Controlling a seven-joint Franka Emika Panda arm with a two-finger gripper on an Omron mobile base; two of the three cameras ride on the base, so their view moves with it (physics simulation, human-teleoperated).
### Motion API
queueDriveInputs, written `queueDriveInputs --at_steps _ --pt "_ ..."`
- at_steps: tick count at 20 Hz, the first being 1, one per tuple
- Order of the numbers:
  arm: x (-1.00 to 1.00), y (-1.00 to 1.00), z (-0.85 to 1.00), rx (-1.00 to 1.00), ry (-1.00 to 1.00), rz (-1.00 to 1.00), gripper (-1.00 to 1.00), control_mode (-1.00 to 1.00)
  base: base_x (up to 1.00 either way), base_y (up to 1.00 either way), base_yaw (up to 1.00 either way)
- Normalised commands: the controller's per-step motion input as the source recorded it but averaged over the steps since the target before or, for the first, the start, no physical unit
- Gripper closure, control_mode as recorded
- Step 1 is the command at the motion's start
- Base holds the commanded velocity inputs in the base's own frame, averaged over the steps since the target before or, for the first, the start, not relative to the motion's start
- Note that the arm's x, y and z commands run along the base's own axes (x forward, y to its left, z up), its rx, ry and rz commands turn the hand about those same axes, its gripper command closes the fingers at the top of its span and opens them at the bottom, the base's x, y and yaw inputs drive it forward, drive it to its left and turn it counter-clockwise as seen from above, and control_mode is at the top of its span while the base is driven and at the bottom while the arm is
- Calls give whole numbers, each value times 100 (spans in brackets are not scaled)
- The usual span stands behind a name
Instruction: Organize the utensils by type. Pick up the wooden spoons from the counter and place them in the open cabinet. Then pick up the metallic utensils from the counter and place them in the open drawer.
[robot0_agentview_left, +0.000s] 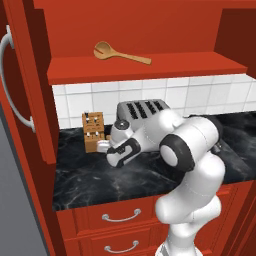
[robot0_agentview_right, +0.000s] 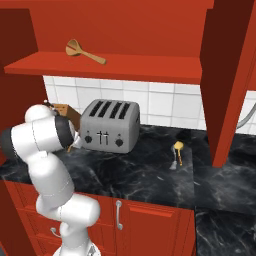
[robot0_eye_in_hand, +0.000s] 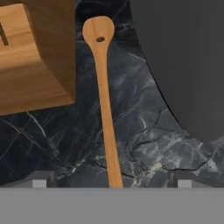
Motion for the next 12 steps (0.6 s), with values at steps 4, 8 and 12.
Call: queueDriveInputs --at_steps 4,8,12 --pt "19 15 -19 0 0 0 -100 -100 0 0 0" --pt "21 2 -21 0 0 0 -100 -100 0 0 0" --pt "26 0 -21 0 0 0 -100 -100 0 0 0"
